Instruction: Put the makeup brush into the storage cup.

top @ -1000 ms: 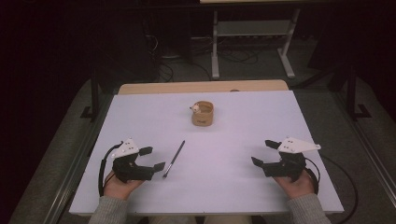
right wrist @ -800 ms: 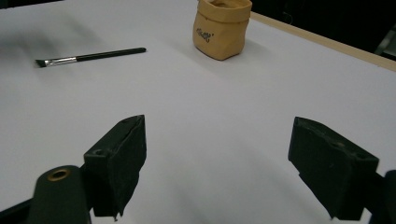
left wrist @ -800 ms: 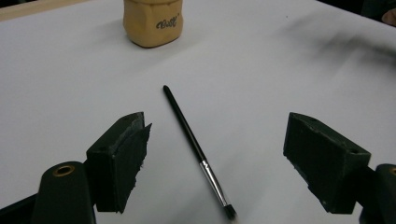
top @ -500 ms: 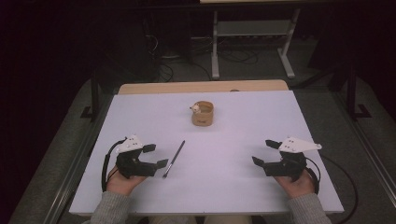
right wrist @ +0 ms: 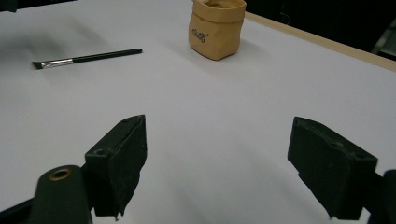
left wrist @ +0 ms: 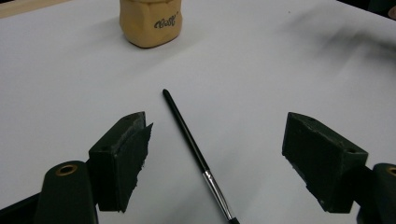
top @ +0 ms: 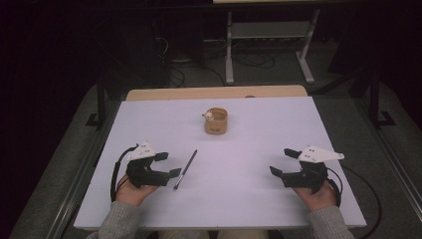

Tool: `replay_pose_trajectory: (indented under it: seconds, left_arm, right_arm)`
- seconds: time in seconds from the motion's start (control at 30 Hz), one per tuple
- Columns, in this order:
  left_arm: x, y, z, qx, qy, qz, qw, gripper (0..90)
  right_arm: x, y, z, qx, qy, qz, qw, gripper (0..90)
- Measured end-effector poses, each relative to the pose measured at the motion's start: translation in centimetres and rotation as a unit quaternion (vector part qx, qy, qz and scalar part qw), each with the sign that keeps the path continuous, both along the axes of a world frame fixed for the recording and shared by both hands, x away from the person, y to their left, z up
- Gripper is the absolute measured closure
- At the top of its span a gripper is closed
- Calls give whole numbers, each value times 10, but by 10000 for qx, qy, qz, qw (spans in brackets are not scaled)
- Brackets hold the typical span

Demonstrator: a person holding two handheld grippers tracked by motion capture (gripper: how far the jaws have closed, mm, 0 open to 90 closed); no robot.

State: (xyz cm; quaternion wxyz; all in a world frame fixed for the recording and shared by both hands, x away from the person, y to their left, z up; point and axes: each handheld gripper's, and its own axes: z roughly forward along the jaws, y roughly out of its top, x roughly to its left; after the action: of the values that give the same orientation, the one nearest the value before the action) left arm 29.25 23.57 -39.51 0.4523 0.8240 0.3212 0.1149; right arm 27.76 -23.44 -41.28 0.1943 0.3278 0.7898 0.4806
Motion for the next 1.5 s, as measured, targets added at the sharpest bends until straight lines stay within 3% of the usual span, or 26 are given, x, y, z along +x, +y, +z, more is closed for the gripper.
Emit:
replay_pose_trajectory:
  seconds: [0.33, 0.87, 1.03, 1.33, 1.5]
  left_arm:
    - [2, -5, 1, 68, -1, -26, 10000, 235]
    - [17, -23, -11, 370, 328, 72, 9988, 305]
    - [24, -32, -15, 550, 474, 103, 9973, 347]
    - [29, -41, -24, 1032, 686, 258, 9920, 455]
    - [29, -45, -28, 1130, 728, 257, 9906, 498]
  right_arm:
    - [0, -1, 0, 11, -24, -3, 10000, 190]
    - [1, -3, 0, 11, -9, -42, 10000, 191]
    - [1, -6, 1, 34, -10, -96, 9999, 192]
    - [0, -10, 1, 60, -35, -151, 9999, 192]
    - [1, -9, 0, 49, 3, -156, 9999, 192]
